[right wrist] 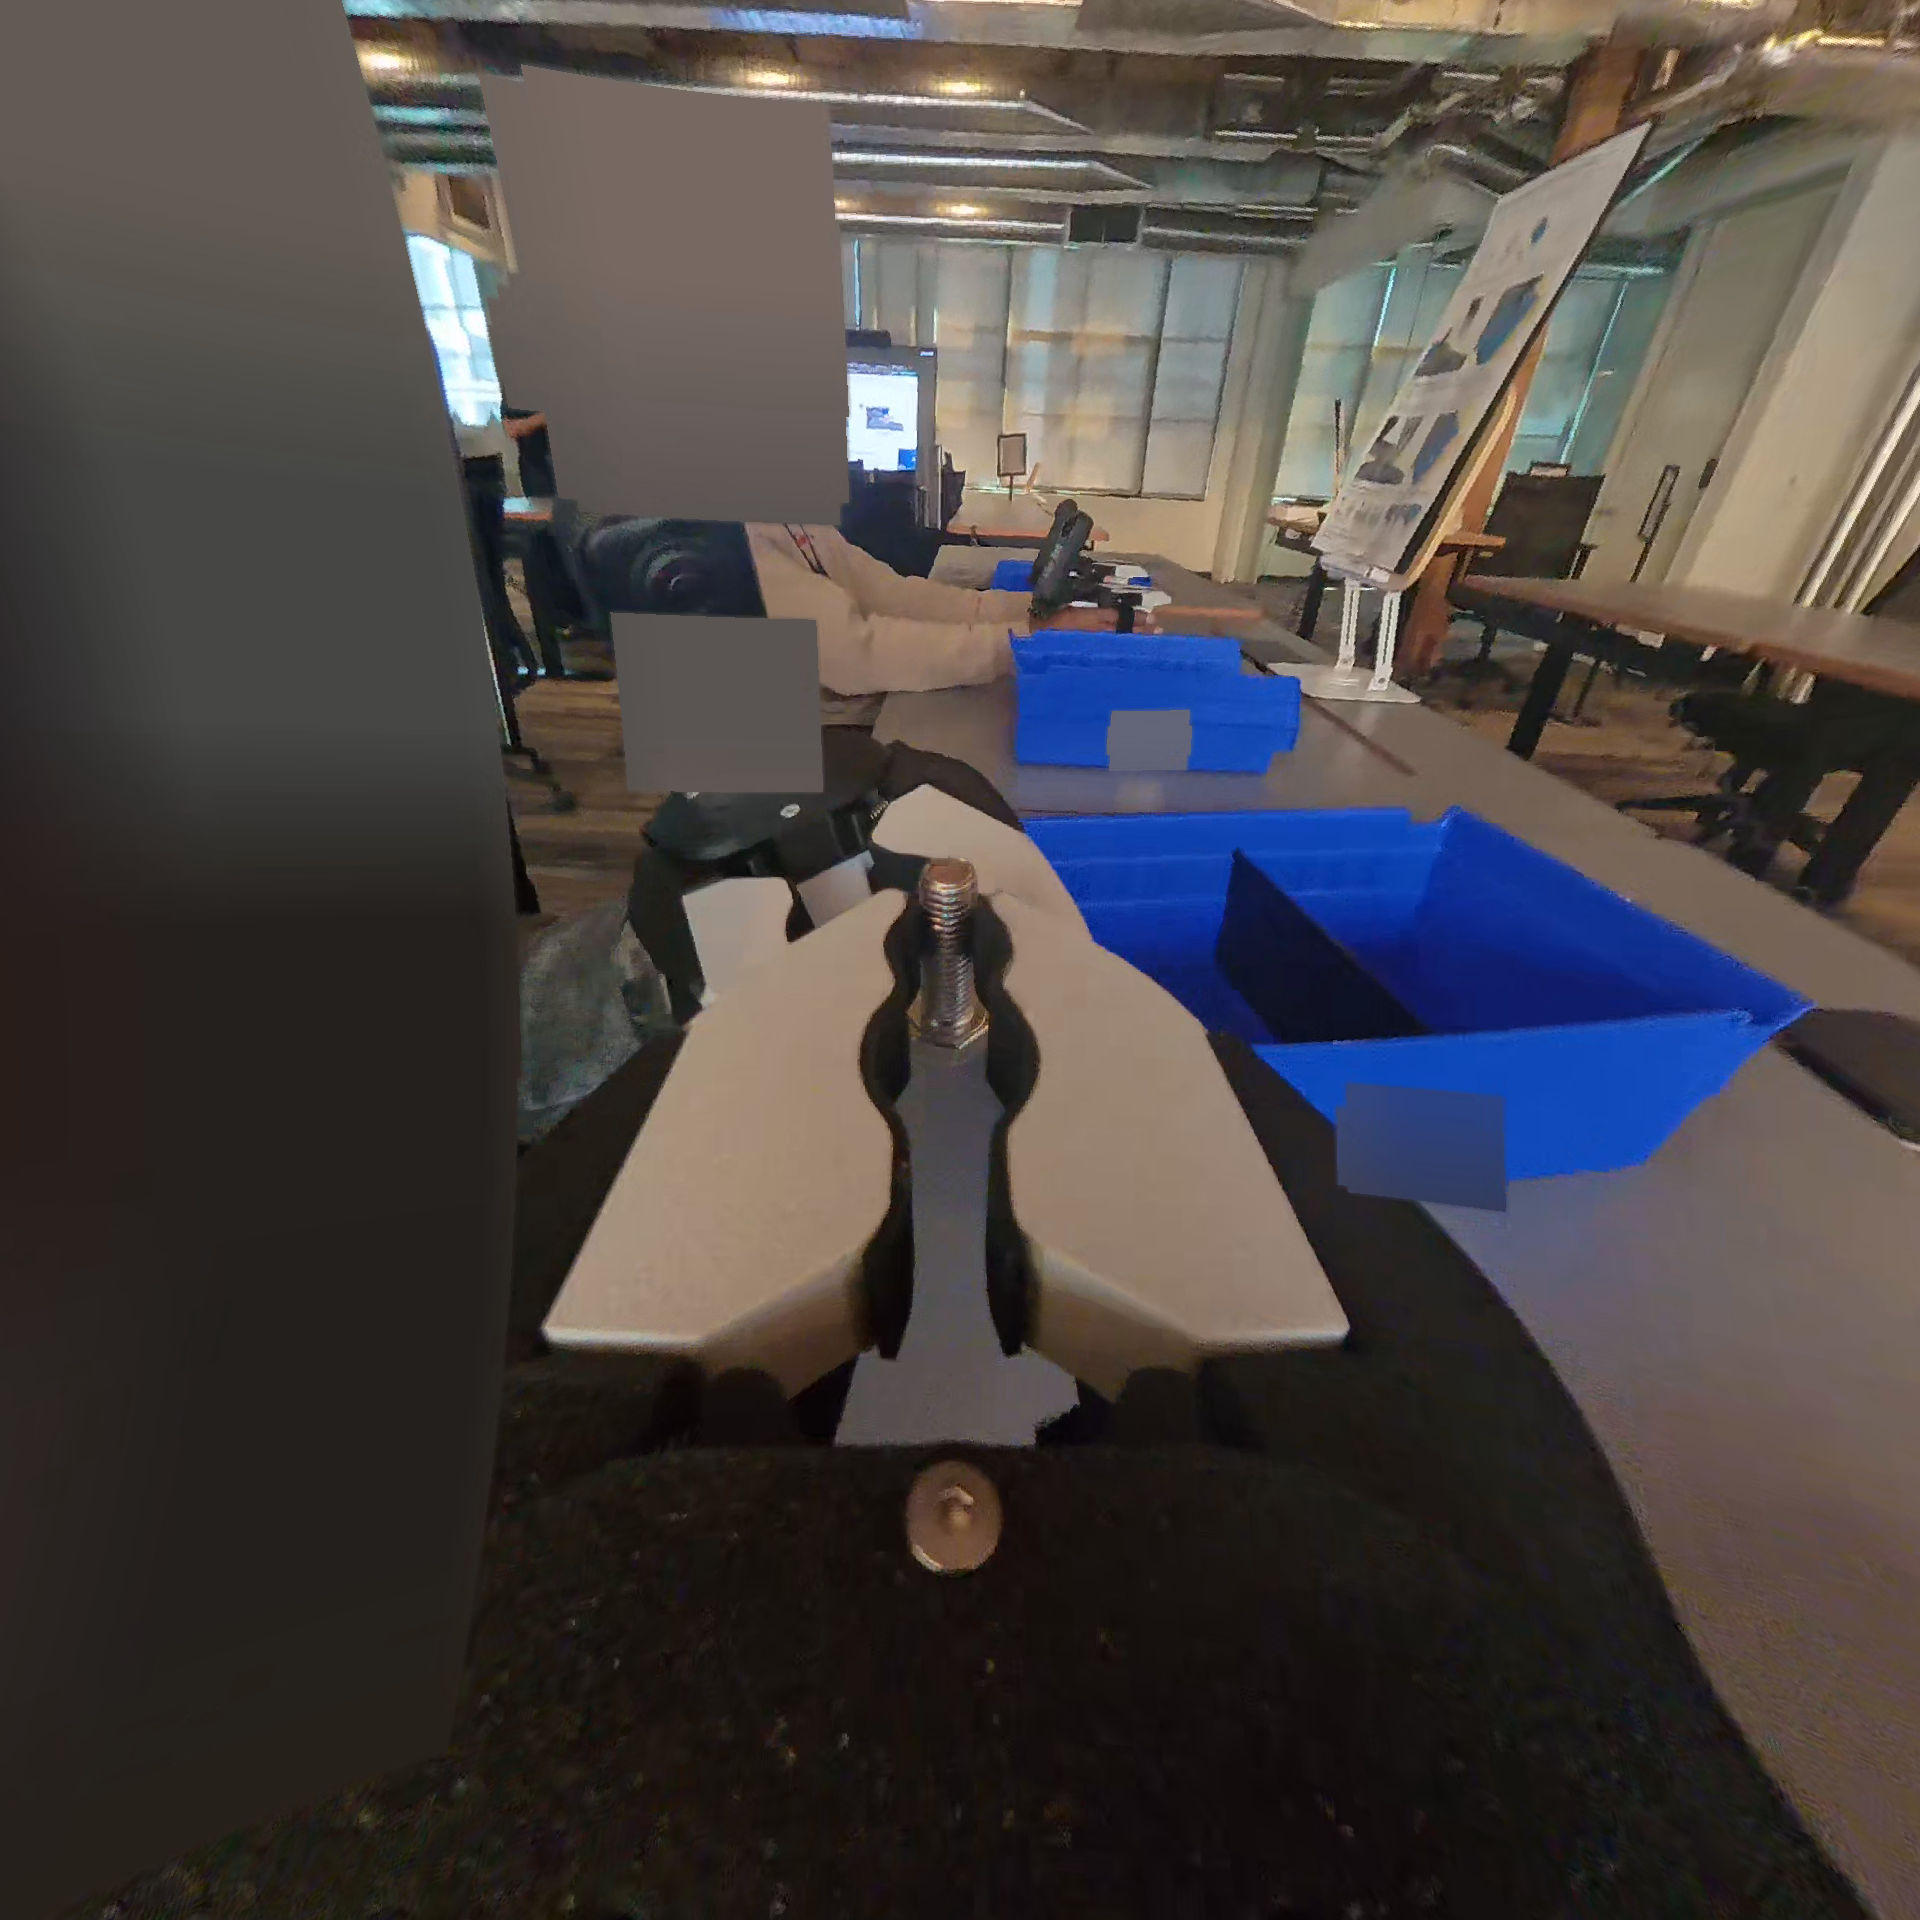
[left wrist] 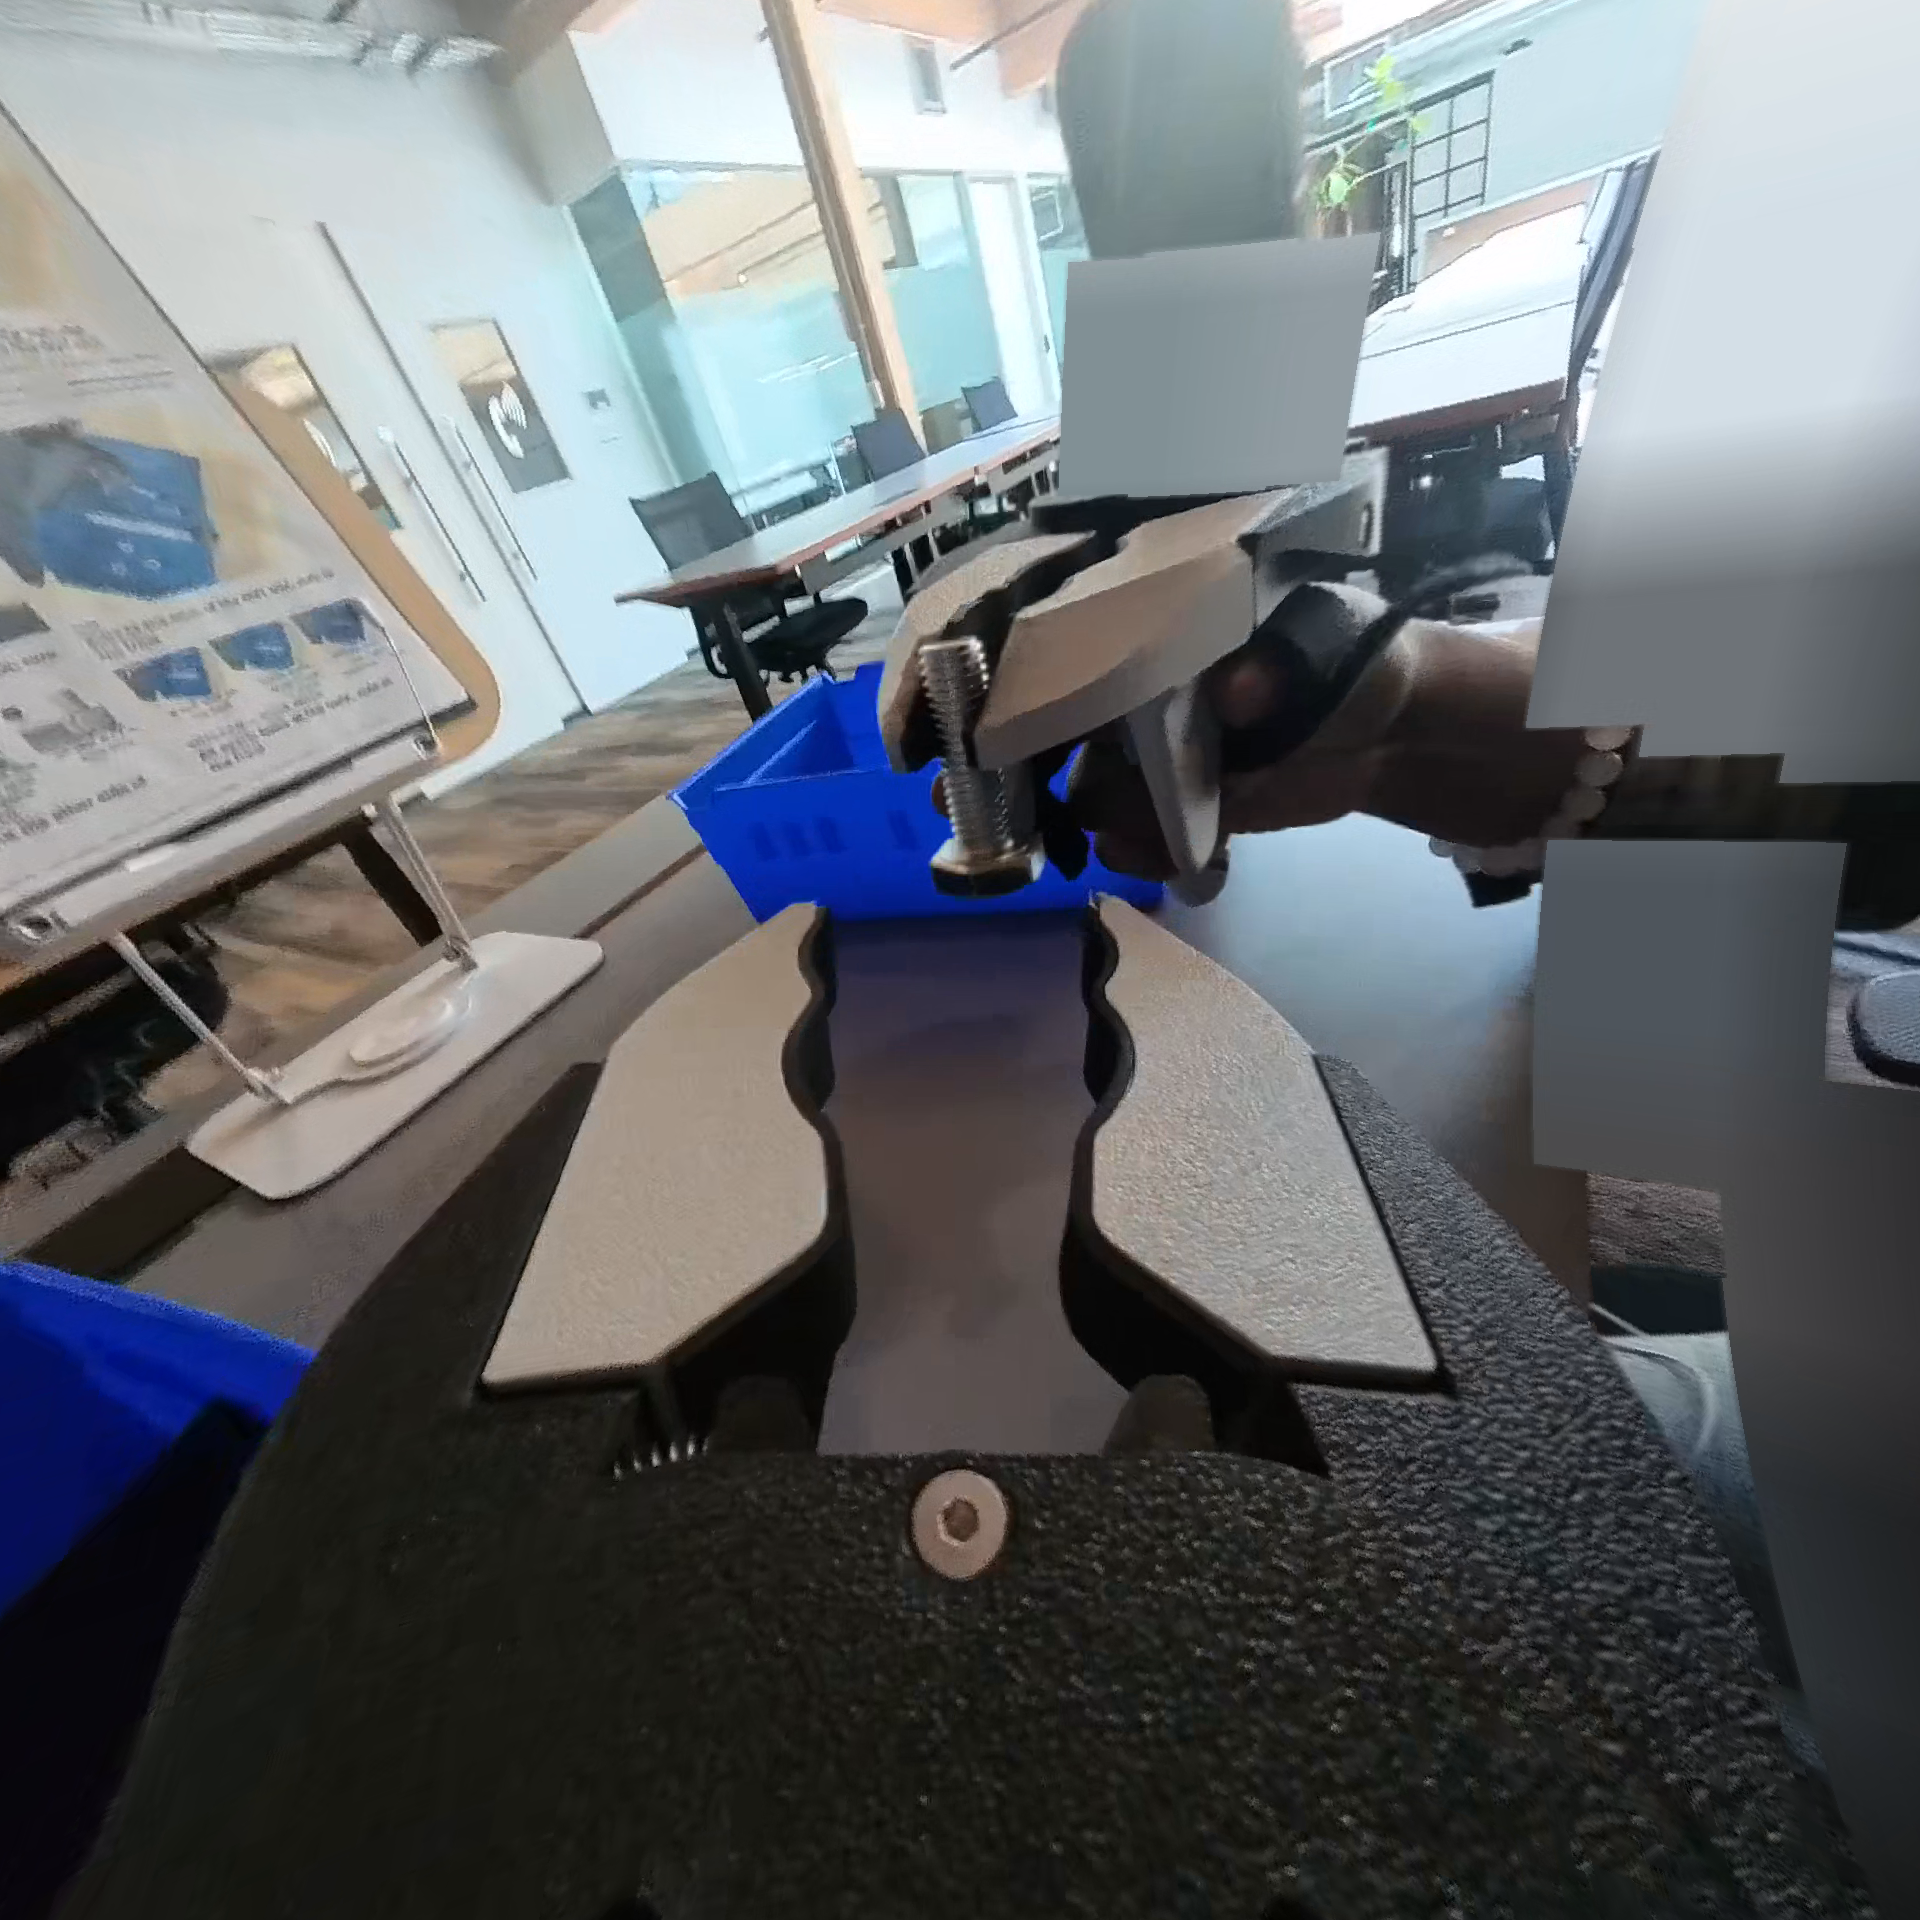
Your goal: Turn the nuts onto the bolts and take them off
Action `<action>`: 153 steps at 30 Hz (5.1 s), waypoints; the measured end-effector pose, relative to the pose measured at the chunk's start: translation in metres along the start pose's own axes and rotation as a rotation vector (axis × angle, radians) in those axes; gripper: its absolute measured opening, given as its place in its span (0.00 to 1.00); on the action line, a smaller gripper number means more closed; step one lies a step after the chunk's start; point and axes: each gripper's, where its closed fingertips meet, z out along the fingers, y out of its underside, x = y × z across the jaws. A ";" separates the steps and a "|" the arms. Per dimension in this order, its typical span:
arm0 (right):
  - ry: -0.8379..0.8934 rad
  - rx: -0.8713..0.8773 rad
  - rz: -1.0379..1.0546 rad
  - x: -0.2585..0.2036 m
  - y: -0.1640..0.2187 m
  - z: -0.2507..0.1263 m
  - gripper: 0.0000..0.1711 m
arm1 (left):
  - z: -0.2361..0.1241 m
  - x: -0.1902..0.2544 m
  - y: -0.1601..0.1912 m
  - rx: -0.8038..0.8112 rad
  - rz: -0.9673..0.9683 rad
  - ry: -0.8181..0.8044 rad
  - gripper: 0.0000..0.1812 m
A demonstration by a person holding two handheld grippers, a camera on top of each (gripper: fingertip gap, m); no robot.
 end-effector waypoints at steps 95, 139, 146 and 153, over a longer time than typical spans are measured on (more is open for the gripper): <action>-1.560 -0.960 -1.445 0.080 0.199 0.167 0.21 | -0.233 -0.096 0.087 -0.213 -0.314 -0.542 0.10; -0.353 -0.130 -0.090 -0.002 -0.054 0.077 0.11 | -0.093 -0.045 0.004 0.071 -0.260 -0.175 0.10; -0.359 -0.009 0.065 -0.039 -0.035 0.007 0.11 | -0.030 0.033 -0.003 0.046 -0.275 0.154 0.10; -0.449 0.013 0.078 -0.066 -0.013 -0.029 0.11 | -0.002 0.086 -0.015 0.069 -0.315 0.382 0.10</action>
